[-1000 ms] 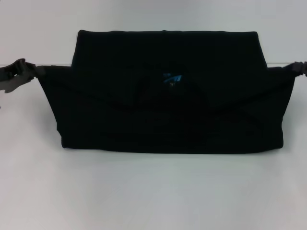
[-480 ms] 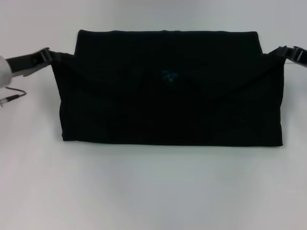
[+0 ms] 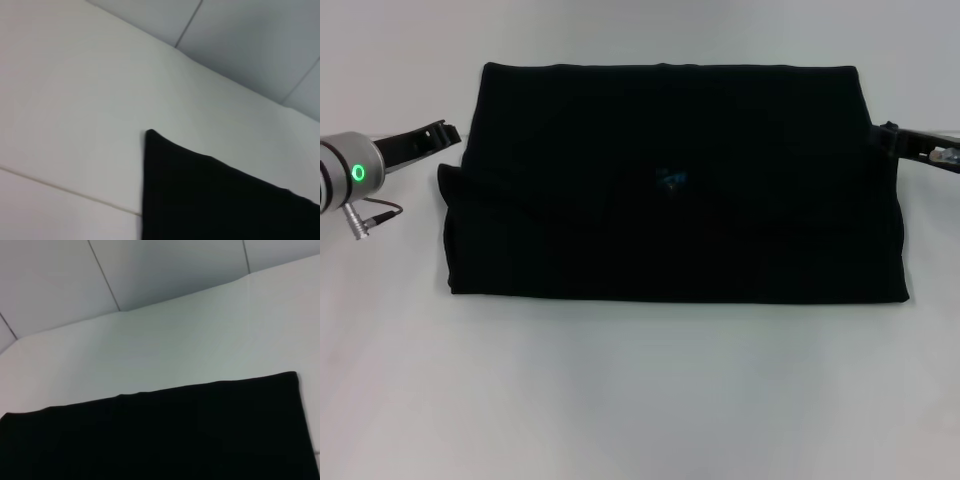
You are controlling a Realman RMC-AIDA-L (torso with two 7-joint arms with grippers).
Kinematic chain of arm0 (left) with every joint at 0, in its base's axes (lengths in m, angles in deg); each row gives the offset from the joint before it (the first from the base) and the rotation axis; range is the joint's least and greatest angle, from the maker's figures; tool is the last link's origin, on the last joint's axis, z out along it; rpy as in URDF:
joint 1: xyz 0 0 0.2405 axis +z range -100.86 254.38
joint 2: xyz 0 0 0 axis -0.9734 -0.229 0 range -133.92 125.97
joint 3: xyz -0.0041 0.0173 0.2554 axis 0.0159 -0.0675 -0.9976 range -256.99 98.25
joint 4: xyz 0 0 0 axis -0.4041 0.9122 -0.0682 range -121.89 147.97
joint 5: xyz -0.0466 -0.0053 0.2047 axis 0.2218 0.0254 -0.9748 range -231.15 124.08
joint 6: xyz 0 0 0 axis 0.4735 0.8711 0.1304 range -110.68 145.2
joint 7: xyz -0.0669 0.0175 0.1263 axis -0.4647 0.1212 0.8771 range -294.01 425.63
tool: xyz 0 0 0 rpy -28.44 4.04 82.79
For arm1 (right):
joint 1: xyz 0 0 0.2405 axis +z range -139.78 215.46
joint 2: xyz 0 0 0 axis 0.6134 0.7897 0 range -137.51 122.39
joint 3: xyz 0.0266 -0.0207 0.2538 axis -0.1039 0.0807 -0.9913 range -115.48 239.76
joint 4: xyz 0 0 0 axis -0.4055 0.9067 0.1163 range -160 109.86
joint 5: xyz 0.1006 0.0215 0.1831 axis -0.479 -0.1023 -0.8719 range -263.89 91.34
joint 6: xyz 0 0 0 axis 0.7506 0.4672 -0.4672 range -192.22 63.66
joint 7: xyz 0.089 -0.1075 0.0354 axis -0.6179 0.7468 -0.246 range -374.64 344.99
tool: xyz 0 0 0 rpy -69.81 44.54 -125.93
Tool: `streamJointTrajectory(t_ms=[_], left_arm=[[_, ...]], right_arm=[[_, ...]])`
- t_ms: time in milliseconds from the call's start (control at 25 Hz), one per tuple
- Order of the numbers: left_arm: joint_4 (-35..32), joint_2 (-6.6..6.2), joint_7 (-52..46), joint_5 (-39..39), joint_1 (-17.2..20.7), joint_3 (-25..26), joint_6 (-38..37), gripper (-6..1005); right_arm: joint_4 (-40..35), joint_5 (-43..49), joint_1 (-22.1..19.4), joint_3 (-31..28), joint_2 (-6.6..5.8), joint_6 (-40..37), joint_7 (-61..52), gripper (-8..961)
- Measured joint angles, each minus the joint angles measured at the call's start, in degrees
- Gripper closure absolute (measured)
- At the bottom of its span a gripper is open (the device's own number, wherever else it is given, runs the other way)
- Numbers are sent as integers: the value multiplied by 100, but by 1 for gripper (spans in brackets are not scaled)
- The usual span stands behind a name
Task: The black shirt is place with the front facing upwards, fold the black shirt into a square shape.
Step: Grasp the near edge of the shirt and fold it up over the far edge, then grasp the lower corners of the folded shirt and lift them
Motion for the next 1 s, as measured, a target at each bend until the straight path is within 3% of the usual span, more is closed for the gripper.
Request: streamJointTrajectory(t_ms=[160, 280, 320, 480, 680, 800, 1000], left_arm=[[48, 18, -31, 17, 17, -16, 49, 855], [30, -61, -172, 18, 124, 12, -391, 734], [27, -115, -240, 25, 167, 20, -632, 687], [57, -443, -554, 68, 349, 22, -1848, 510], [62, -842, -944, 17, 659, -71, -3293, 342], [80, -988, -1123, 12, 846, -296, -3524, 325], [102, -1042, -1302, 6, 1027, -609, -3467, 298]], right_arm=[[-17, -249, -90, -14, 19, -80, 133, 731], [-113, -625, -286, -52, -32, -437, 122, 724], [-126, -869, -390, -53, -73, -644, 130, 722], [-140, -1797, -838, -60, -273, -1634, 437, 547], [-184, -1666, -1231, 171, -441, -3380, 1404, 304], [-186, -1221, -1369, 394, -382, -3976, 2097, 183], [-154, -559, -1493, 463, -45, -4148, 3017, 35]])
